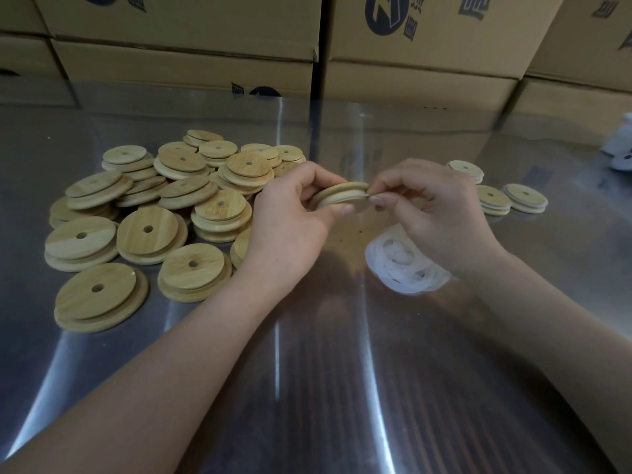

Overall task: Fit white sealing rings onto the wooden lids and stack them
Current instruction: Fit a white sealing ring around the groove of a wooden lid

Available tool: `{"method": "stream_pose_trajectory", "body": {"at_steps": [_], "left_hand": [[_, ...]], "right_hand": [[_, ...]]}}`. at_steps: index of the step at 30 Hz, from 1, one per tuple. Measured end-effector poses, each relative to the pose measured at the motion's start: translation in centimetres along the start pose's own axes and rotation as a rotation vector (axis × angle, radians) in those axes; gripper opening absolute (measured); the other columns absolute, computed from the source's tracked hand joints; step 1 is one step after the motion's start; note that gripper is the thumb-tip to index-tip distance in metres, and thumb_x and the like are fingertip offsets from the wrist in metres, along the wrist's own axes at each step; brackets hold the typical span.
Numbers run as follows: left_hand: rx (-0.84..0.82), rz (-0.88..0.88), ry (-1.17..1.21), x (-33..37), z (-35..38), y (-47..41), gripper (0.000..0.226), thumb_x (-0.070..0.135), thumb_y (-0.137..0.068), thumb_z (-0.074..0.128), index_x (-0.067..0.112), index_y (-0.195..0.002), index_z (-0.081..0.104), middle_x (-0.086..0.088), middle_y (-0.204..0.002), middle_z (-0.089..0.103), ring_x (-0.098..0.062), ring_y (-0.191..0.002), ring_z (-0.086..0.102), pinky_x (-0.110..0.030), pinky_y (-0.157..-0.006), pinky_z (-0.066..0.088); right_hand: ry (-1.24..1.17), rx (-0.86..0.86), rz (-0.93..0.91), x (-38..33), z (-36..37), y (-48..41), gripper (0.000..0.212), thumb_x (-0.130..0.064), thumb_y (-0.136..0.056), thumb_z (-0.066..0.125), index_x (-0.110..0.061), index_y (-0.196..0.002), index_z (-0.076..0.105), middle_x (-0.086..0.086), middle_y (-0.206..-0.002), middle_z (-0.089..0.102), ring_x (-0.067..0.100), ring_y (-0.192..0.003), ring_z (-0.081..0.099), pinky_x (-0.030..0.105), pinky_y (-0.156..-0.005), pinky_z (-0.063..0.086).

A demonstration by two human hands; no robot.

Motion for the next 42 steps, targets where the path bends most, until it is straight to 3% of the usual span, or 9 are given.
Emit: {"method": "stream_pose_trajectory", "body": {"at_steps": [5,8,11,14,23,31,42], "left_hand": [[0.002,-0.042,0.048,-0.3,0.0,0.1,0.023,0.002,-0.079,0.077,0.021,-0.088,0.067,0.003,-0.087,0.075,-0.010,-0.085,0.071,-0.037,-0.084,0.058],[-0.010,-0.098,0.103,-0.8,0.0,0.1,0.020,0.004,-0.081,0.075,0.020,-0.090,0.066,0.000,-0.087,0.076,-0.016,-0.083,0.072,-0.038,-0.075,0.061],[-0.024,-0.157,0.171,-1.1,0.1,0.1,0.016,0.005,-0.085,0.072,0.017,-0.092,0.066,-0.002,-0.085,0.076,-0.018,-0.082,0.073,-0.034,-0.064,0.062],[-0.035,-0.213,0.245,-1.3,0.1,0.1,0.012,0.006,-0.088,0.068,0.014,-0.096,0.064,-0.004,-0.088,0.076,-0.017,-0.082,0.073,-0.036,-0.064,0.062],[0.001,-0.283,0.329,-1.6,-0.3,0.0,0.016,0.013,-0.092,0.065,0.009,-0.107,0.060,-0.009,-0.095,0.074,-0.022,-0.083,0.074,-0.038,-0.062,0.062],[-0.009,-0.284,0.336,-1.6,-0.2,-0.1,0.014,0.010,-0.092,0.065,0.013,-0.103,0.057,-0.008,-0.092,0.075,-0.022,-0.081,0.074,-0.040,-0.062,0.062],[-0.052,-0.180,0.193,-1.1,-0.3,-0.5,0.014,0.004,-0.090,0.066,0.015,-0.092,0.058,-0.005,-0.081,0.075,-0.019,-0.074,0.073,-0.035,-0.053,0.060]], "right_hand": [[-0.080,-0.011,0.079,0.4,0.2,0.0,0.006,-0.002,-0.085,0.068,-0.007,-0.085,0.071,0.004,-0.076,0.066,0.017,-0.071,0.063,0.035,-0.067,0.050],[-0.215,-0.019,0.177,0.9,0.4,0.1,0.011,-0.003,-0.086,0.068,-0.014,-0.087,0.070,0.000,-0.081,0.067,0.015,-0.071,0.066,0.036,-0.069,0.055],[-0.360,-0.020,0.287,1.5,0.5,0.1,0.015,-0.004,-0.087,0.069,-0.019,-0.086,0.071,-0.003,-0.078,0.070,0.014,-0.070,0.067,0.029,-0.068,0.056],[-0.486,-0.023,0.391,1.9,0.6,0.2,0.017,-0.006,-0.087,0.069,-0.022,-0.085,0.073,-0.002,-0.075,0.072,0.013,-0.067,0.067,0.023,-0.065,0.054],[-0.700,-0.109,0.726,3.0,1.8,1.0,0.004,-0.008,-0.084,0.071,-0.010,-0.081,0.073,0.011,-0.074,0.069,0.017,-0.059,0.063,0.026,-0.055,0.054],[-0.756,-0.154,0.792,3.0,2.2,1.2,0.007,-0.007,-0.086,0.068,-0.008,-0.080,0.072,0.007,-0.075,0.069,0.017,-0.059,0.063,0.025,-0.054,0.054],[-0.676,-0.138,0.769,2.7,2.0,1.0,0.012,0.000,-0.088,0.064,-0.006,-0.078,0.065,0.004,-0.059,0.064,0.015,-0.052,0.060,0.024,-0.052,0.054]]}}
Point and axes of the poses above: each hand's wrist, its own y-axis away from the middle knuckle, its own z-axis out of the palm, x = y × z, the point moved 6 cm from there along -y, towards the middle knuckle
